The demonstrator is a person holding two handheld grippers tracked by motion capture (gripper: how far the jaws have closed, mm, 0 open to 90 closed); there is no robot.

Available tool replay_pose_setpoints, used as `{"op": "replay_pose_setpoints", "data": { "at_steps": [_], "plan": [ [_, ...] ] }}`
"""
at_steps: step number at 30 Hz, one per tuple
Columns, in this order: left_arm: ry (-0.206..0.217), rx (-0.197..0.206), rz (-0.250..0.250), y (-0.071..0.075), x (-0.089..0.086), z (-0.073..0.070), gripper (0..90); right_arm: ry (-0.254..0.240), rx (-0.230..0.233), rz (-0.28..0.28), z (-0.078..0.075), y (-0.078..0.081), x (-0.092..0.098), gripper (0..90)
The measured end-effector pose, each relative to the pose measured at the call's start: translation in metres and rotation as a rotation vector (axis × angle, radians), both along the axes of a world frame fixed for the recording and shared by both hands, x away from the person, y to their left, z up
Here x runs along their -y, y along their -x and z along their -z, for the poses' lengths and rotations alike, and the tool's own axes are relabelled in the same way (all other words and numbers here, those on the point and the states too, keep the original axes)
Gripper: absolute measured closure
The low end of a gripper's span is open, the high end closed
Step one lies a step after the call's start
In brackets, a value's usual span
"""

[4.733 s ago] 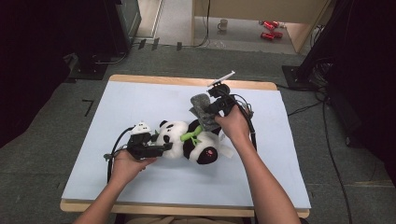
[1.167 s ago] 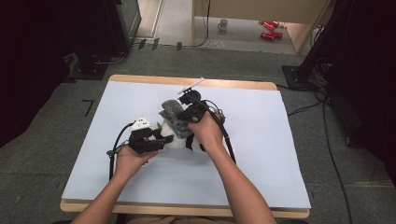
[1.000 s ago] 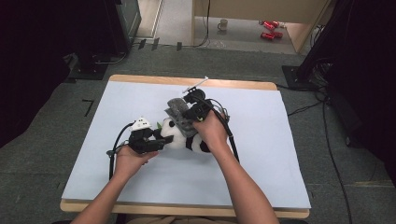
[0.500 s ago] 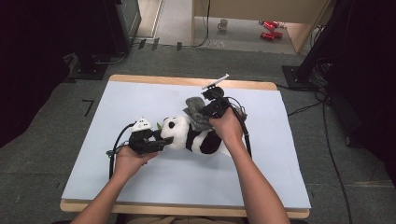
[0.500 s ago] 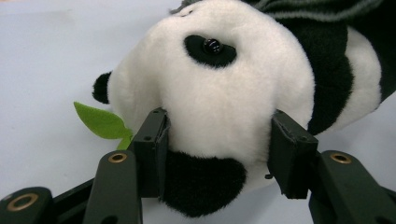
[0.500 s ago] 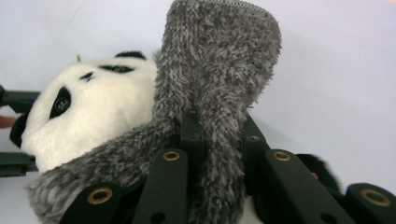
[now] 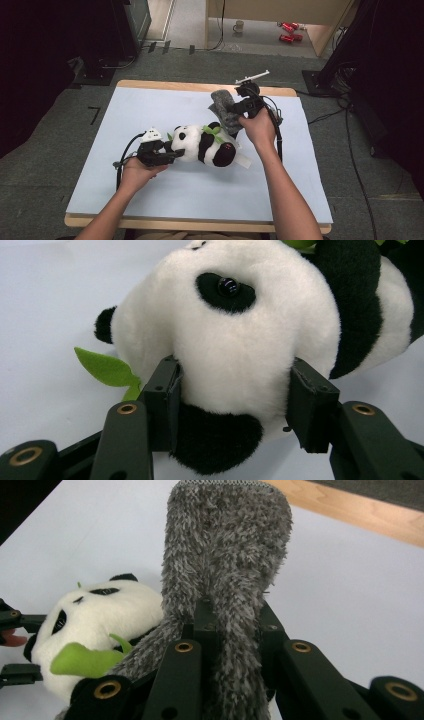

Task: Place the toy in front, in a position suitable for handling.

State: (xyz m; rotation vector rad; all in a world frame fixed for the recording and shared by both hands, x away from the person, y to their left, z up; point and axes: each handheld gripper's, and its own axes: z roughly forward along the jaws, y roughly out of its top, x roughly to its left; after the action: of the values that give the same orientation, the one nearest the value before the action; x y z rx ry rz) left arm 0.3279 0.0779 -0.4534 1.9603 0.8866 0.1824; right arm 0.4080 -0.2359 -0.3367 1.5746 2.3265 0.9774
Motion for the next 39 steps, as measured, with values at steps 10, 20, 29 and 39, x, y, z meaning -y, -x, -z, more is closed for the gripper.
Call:
{"op": "replay_pose_setpoints", "data": {
  "at_steps": [10, 20, 29, 39],
  "plan": [
    [-0.003, -0.001, -0.013, 0.001, 0.002, 0.000, 46.9, -0.026, -0.021, 0.035, 0.043, 0.011, 0.017, 77.9],
    [0.000, -0.001, -0.016, 0.001, 0.002, 0.000, 46.9, -0.043, 0.012, 0.092, 0.058, 0.025, 0.043, 78.0],
    [-0.014, 0.006, -0.016, 0.002, 0.003, 0.000, 46.8, -0.066, -0.003, 0.117, 0.072, 0.037, 0.066, 78.2],
    [-0.020, 0.008, -0.018, 0.003, 0.003, 0.000, 46.9, -0.089, 0.057, 0.129, 0.042, 0.041, 0.073, 78.3]
  ]
}}
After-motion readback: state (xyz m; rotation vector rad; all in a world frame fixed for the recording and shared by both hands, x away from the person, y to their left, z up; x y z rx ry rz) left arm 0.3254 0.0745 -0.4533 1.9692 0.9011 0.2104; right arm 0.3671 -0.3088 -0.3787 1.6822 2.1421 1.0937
